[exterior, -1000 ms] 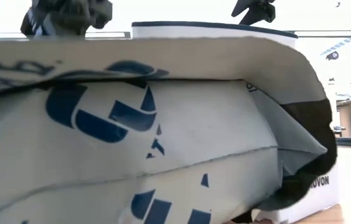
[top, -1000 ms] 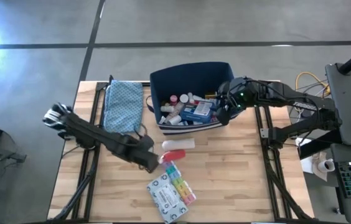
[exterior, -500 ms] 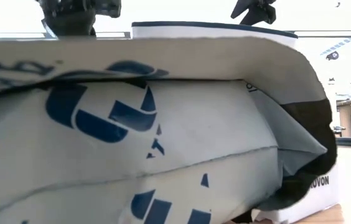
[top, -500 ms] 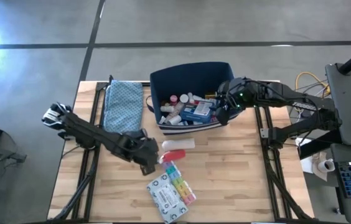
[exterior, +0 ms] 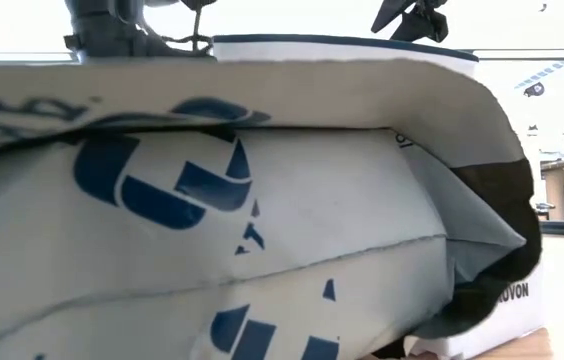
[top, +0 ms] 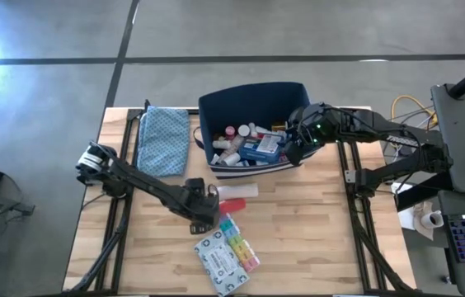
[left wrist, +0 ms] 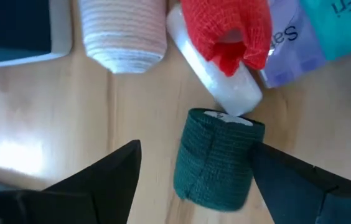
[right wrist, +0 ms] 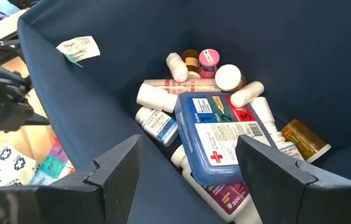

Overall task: Pick & place medical supplies in basket/bin
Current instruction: Put the dark green bandage into the blue bin

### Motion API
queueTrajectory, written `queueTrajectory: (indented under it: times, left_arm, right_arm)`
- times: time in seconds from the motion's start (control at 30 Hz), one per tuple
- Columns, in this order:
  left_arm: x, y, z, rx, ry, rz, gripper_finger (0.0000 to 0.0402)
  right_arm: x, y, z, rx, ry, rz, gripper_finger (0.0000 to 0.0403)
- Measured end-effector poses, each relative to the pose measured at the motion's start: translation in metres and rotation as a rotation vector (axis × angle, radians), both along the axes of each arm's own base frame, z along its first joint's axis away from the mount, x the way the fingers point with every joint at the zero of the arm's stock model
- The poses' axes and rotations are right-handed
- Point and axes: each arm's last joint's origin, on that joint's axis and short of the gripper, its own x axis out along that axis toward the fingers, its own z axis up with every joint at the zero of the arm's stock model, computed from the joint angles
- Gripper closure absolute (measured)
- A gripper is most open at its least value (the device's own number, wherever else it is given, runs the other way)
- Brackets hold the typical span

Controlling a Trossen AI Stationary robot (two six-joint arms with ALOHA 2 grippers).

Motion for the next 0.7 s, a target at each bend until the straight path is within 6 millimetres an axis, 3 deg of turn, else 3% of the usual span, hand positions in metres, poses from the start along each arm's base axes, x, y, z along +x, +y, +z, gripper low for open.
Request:
queueTrajectory:
  times: [0.4, 0.7]
  left_arm:
    - [0.008, 0.005, -0.025, -0.116, 0.05, -0.051, 0.0136]
    - [0.002, 0.004, -0.025, -0.181, 0.105, -0.037, 0.0225]
  right_arm:
    - [0.0, 0.0, -0.001, 0.029, -0.008, -0.029, 0.0157]
    - [0.0, 0.0, -0.002, 0.039, -0.011, -0.039, 0.016]
